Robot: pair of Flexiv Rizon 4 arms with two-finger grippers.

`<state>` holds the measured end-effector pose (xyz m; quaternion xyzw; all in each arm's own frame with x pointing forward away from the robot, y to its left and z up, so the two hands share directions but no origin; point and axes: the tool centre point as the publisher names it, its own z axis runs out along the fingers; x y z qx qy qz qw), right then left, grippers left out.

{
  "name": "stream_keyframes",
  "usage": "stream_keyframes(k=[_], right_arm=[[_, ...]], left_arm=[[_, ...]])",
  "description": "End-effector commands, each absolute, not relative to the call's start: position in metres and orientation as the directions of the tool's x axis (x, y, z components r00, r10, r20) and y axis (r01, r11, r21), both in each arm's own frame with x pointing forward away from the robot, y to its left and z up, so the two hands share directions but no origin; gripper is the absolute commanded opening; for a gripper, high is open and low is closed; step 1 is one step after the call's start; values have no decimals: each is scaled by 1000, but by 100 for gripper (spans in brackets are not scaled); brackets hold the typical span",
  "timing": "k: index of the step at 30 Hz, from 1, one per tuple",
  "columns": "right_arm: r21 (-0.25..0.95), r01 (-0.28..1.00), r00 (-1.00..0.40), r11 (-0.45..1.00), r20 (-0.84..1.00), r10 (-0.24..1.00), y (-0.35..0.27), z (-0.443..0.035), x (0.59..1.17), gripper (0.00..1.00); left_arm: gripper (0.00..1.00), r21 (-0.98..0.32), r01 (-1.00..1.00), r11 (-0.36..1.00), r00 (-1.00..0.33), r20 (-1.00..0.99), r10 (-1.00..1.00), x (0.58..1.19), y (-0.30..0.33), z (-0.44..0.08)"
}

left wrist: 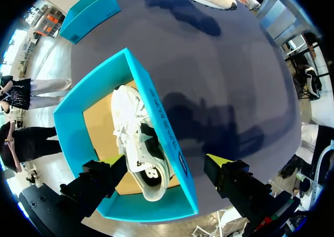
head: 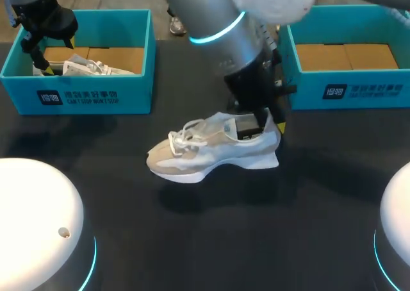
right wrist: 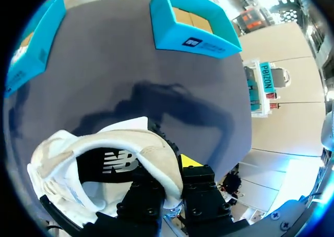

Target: Take the shoe out of the shoebox, open the shoe tongue, remove and reinsert the insole, then place the shoe into the shoebox

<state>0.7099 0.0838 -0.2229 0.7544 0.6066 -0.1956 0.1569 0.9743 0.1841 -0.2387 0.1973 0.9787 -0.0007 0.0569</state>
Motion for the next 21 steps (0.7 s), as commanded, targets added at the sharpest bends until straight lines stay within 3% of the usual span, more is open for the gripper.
stream_keyframes(k=[1,21], right_arm=[[-13,974,186,-226,-526,830,93,-247,720,0],[30,960,264,-280,-439,859,84,-318,732,0]], left_arm=[[100,23,386,922,-915,-114,386,973,184,-239],[100,23,386,922,-915,-114,386,973,184,-239]])
